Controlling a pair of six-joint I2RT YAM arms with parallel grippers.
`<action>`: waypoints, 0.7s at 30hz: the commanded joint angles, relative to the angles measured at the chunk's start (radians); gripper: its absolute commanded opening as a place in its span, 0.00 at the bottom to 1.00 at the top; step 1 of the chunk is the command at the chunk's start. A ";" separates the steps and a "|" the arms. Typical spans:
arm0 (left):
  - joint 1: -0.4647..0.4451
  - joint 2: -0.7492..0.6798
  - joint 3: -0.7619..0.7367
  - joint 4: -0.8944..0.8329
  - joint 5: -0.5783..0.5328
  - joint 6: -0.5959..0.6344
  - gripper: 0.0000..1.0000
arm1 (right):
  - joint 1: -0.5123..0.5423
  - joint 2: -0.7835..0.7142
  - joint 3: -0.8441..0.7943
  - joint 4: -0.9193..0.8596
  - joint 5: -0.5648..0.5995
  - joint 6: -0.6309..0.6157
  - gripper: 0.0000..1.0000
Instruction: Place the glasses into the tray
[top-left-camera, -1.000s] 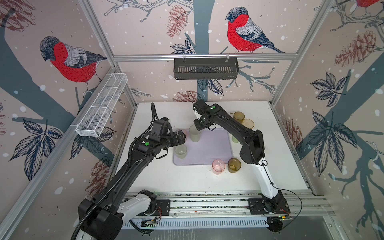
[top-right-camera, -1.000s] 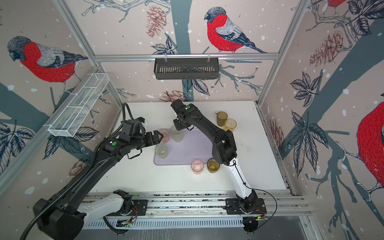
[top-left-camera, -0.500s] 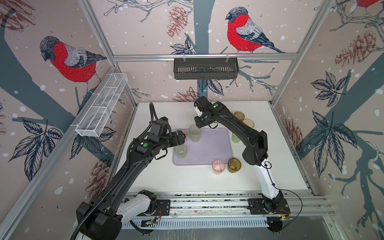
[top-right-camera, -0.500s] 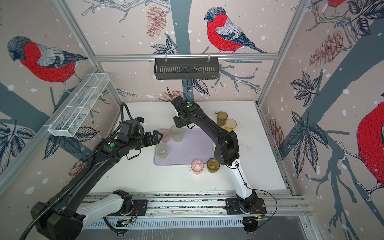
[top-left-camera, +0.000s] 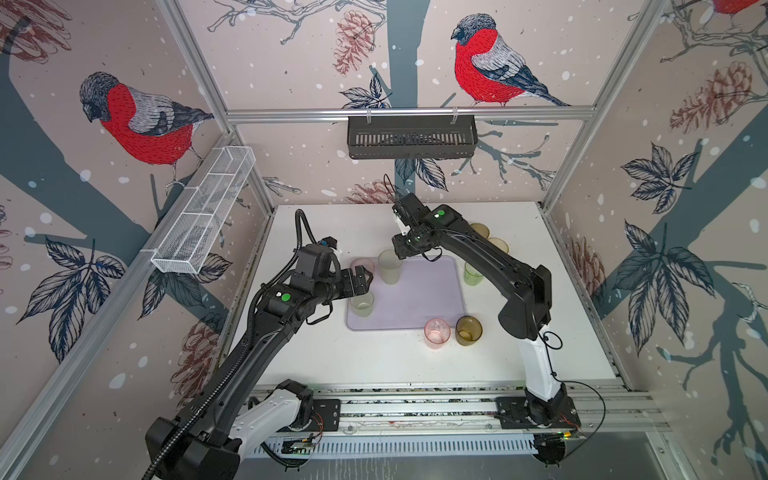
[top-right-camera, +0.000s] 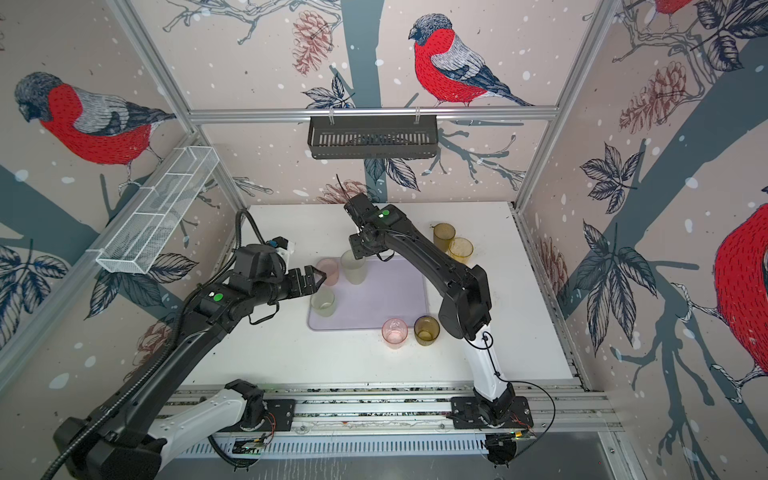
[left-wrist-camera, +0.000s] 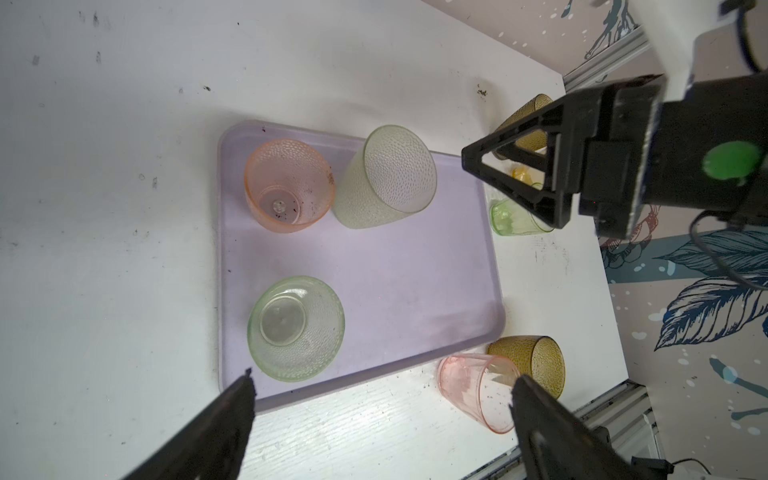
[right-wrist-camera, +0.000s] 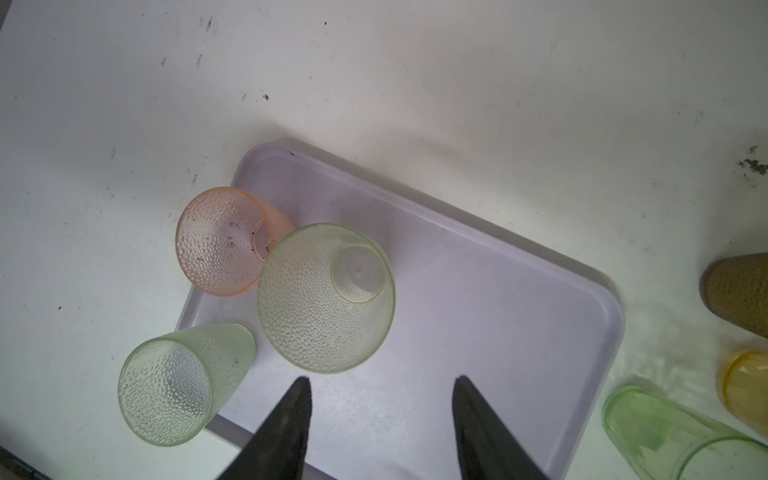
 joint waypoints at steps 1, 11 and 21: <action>0.000 -0.016 -0.005 -0.024 0.039 0.036 0.96 | 0.005 -0.033 -0.027 0.029 0.018 0.041 0.57; -0.001 -0.077 -0.026 -0.096 0.108 0.069 0.97 | 0.044 -0.126 -0.153 0.073 0.062 0.101 0.66; -0.016 -0.119 -0.045 -0.122 0.078 0.027 0.97 | 0.059 -0.184 -0.217 0.130 0.091 0.072 0.72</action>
